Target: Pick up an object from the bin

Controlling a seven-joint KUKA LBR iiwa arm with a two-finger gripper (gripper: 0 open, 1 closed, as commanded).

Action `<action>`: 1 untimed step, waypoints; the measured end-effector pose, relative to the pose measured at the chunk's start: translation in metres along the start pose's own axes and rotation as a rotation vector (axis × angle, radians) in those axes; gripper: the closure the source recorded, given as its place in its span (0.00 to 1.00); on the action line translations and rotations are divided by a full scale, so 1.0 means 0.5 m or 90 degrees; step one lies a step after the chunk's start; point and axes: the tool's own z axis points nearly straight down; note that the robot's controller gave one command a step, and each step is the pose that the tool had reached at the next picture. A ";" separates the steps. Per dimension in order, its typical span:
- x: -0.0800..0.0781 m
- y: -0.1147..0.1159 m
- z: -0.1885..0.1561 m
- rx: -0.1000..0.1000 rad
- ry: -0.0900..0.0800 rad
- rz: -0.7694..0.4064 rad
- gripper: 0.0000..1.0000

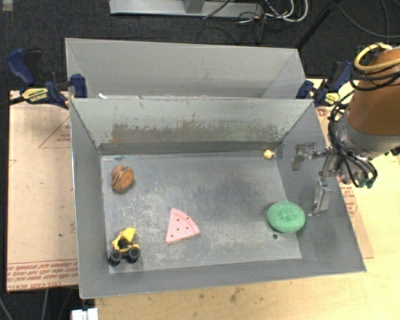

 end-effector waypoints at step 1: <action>-0.002 0.001 -0.010 0.001 -0.005 -0.002 0.00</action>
Offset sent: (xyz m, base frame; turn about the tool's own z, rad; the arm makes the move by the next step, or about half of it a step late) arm -0.0214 -0.0053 -0.0704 0.0396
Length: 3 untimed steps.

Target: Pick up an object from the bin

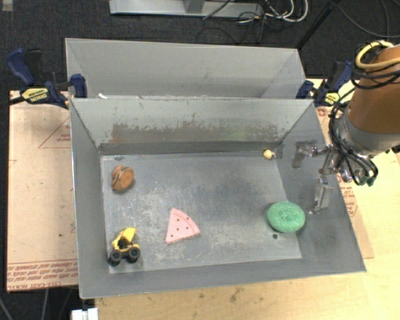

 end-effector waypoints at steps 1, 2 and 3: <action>0.022 -0.006 0.082 0.001 -0.005 0.014 0.00; 0.055 0.004 0.167 -0.001 0.001 0.066 0.00; 0.086 -0.001 0.212 0.000 -0.002 -0.023 0.00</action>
Offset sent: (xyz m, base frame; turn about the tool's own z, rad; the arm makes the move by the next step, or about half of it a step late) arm -0.0276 0.0017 -0.0826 0.1032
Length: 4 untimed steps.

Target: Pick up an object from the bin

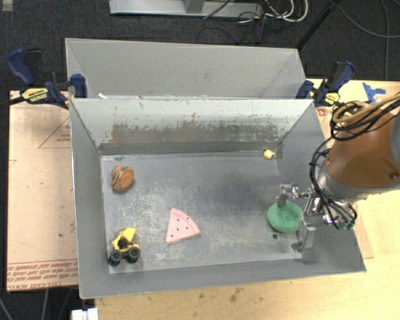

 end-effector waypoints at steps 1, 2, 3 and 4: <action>0.003 0.008 0.067 0.001 -0.005 0.134 1.00; 0.003 0.008 0.067 0.001 -0.005 0.134 1.00; 0.031 0.013 -0.156 0.000 0.002 0.145 1.00; 0.031 0.013 -0.156 0.000 0.002 0.145 1.00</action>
Offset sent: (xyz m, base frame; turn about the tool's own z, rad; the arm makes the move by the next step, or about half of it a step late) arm 0.0000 0.0000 0.0000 0.0000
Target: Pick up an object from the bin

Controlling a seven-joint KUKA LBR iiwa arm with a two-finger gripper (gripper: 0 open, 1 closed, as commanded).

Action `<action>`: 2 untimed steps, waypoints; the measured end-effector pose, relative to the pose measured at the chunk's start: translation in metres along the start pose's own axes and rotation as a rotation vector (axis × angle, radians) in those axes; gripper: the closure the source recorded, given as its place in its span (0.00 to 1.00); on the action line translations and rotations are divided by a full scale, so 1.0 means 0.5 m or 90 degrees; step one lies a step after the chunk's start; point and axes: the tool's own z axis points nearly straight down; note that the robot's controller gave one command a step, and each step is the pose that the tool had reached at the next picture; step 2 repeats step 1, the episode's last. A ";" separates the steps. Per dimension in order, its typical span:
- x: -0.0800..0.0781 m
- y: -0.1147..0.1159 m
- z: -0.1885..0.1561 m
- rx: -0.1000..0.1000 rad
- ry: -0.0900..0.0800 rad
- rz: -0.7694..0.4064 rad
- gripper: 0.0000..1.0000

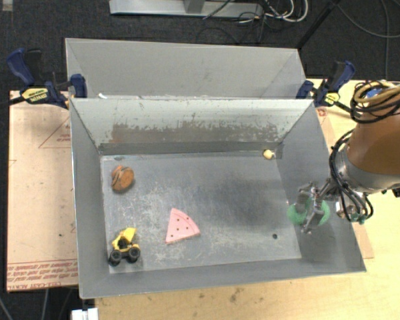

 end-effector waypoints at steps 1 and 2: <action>-0.029 -0.006 -0.089 0.000 0.003 0.002 1.00; -0.029 -0.006 -0.089 0.000 0.003 0.002 1.00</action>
Offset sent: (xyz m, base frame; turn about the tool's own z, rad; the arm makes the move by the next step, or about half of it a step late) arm 0.0192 0.0214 0.1187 0.0912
